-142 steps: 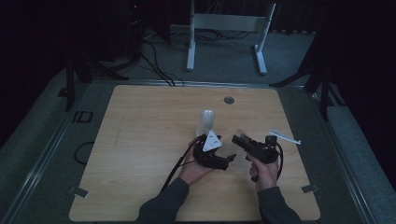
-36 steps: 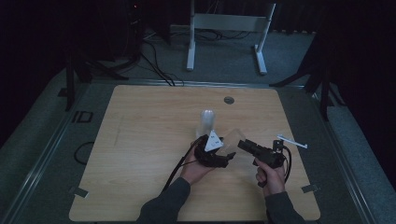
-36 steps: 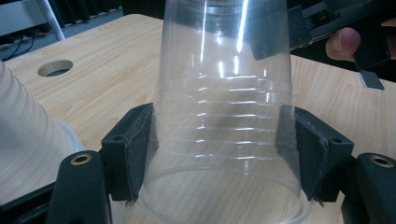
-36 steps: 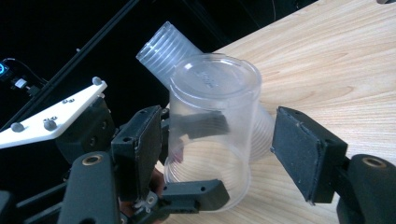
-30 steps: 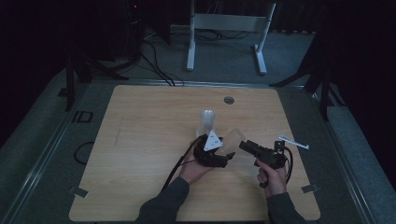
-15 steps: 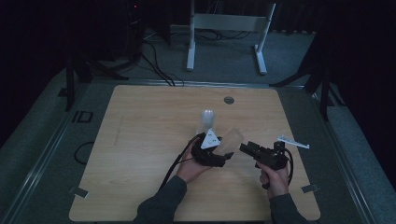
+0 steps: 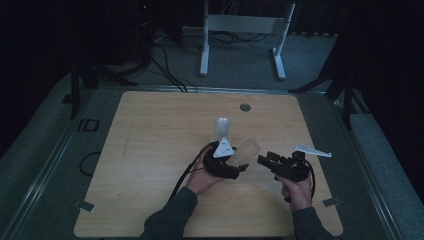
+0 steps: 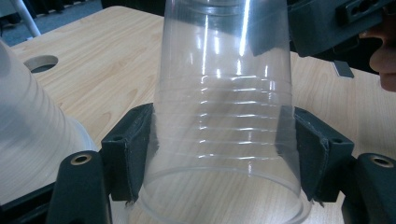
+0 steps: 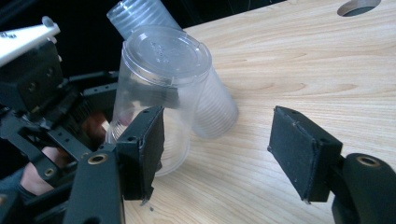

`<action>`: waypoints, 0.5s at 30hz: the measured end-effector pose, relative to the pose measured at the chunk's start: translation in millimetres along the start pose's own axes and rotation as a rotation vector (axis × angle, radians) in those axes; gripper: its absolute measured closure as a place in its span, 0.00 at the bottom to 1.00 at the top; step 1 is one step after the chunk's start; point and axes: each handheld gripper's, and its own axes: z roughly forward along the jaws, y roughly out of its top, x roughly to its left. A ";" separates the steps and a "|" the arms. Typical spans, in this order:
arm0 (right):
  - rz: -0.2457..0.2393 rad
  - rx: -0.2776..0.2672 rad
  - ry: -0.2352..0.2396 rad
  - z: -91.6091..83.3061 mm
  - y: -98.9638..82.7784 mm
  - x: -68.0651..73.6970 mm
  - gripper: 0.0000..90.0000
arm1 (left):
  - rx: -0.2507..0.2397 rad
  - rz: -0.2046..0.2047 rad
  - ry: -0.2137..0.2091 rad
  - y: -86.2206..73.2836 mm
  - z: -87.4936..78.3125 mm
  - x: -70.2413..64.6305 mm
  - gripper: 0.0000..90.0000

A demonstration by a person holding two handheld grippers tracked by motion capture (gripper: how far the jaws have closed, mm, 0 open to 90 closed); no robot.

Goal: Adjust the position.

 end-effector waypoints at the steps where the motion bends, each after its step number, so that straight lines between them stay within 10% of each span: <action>1: -0.011 0.005 -0.006 0.0 0.6 0.7 0.40 | 0.001 0.003 0.001 0.2 -0.2 0.0 0.33; 15: -0.125 0.067 -0.056 -3.9 10.3 5.2 0.44 | 0.041 0.026 -0.027 1.7 -5.2 2.7 0.33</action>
